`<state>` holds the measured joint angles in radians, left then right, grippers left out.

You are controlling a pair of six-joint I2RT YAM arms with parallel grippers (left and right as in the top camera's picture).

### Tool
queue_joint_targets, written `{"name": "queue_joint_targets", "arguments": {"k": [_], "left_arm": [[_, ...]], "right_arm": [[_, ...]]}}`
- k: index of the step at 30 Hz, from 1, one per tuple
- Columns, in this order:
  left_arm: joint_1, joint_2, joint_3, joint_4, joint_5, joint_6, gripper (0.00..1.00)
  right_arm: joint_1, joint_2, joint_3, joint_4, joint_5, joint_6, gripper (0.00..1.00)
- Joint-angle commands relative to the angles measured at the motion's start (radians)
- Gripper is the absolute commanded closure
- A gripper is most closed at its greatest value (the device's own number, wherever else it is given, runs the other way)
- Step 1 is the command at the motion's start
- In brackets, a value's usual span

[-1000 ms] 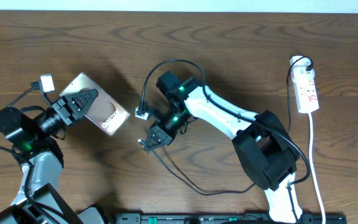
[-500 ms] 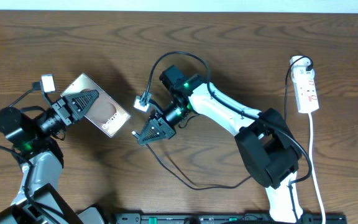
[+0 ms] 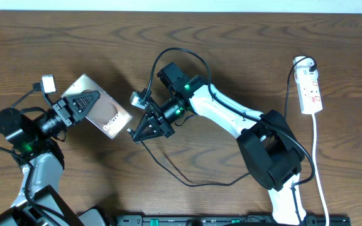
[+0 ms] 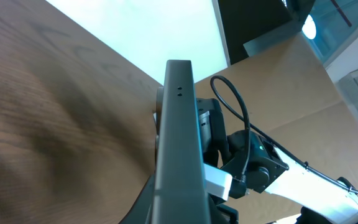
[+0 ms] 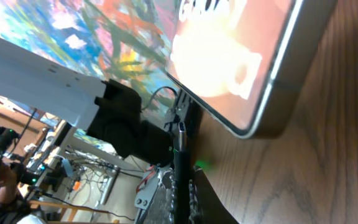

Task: Plug charger to phone and switch on socket
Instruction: 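Carry the plug toward the phone's bottom port held by left gripper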

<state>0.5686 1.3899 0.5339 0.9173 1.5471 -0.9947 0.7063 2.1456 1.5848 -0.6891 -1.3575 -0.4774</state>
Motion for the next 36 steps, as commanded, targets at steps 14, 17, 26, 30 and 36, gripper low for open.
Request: {"name": "queue_joint_targets", "arguments": {"k": [14,17,26,30,36], "left_arm": [[0.000,-0.006,0.011,0.010,0.024,-0.047,0.92],[-0.013,-0.006,0.011,0.029,0.025,-0.039,0.93],[-0.082,-0.006,0.011,0.110,0.024,-0.039,0.92],[-0.081,-0.006,0.011,0.111,0.024,-0.039,0.93],[-0.081,-0.006,0.011,0.121,0.024,-0.038,0.93]], "right_arm": [[0.027,0.010,0.005,0.008,-0.048,-0.018,0.99],[0.026,0.010,0.005,0.018,-0.048,-0.017,0.99],[0.026,0.010,0.005,0.019,-0.036,-0.017,0.99],[0.024,0.010,0.005,0.015,-0.032,-0.017,0.99],[0.013,0.010,0.005,-0.020,-0.003,-0.017,0.99]]}}
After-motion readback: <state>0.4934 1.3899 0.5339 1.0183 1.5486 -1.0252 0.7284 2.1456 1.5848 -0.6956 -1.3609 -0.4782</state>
